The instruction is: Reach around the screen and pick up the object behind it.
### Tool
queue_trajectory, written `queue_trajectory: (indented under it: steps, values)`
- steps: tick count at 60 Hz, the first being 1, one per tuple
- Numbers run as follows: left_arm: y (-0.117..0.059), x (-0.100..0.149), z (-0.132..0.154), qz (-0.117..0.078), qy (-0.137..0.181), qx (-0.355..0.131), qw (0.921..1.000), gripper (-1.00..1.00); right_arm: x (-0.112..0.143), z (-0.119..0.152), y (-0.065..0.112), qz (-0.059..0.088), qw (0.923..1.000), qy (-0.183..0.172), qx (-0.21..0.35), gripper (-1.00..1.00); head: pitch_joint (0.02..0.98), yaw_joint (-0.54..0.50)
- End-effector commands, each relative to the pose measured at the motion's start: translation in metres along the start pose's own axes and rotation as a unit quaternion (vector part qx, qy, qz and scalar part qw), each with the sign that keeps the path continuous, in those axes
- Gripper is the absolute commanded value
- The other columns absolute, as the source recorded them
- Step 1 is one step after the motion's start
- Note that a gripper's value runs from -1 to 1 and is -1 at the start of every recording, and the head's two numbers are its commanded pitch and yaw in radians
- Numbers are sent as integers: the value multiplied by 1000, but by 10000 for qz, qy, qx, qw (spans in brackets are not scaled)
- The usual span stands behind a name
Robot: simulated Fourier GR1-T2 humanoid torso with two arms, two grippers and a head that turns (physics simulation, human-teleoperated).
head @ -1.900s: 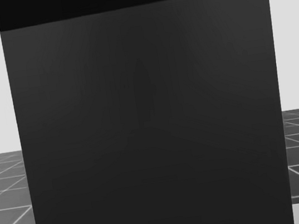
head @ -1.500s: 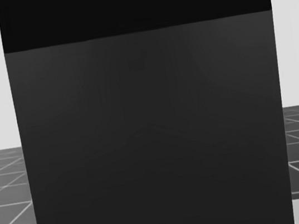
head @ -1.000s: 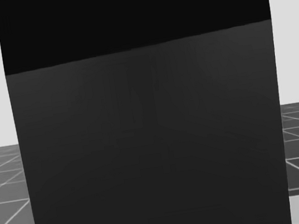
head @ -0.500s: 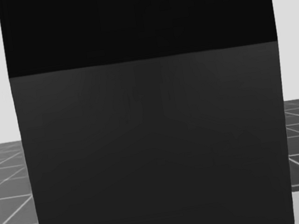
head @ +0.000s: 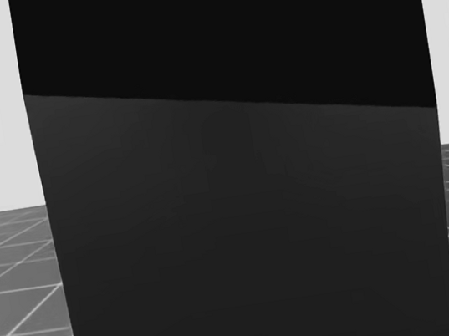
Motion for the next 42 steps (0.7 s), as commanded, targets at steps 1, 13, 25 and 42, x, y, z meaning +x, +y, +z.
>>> queue_trajectory:
  steps: [1,13,25,42]
  values:
    - [-5,-9,-22,11,166,-145,9998,-1000,1,-2,4,25,10000,-15,93,-1000,123,22]
    - [5,-17,-32,79,243,-57,9997,-1000,0,-3,6,30,9999,-21,160,-1000,130,24]
    - [5,-20,-47,214,224,-268,9992,-1000,1,-6,9,62,9997,-36,226,-1000,135,29]
    - [6,-29,-64,379,232,-372,9983,-946,4,-5,12,121,9995,-46,273,-1000,136,22]
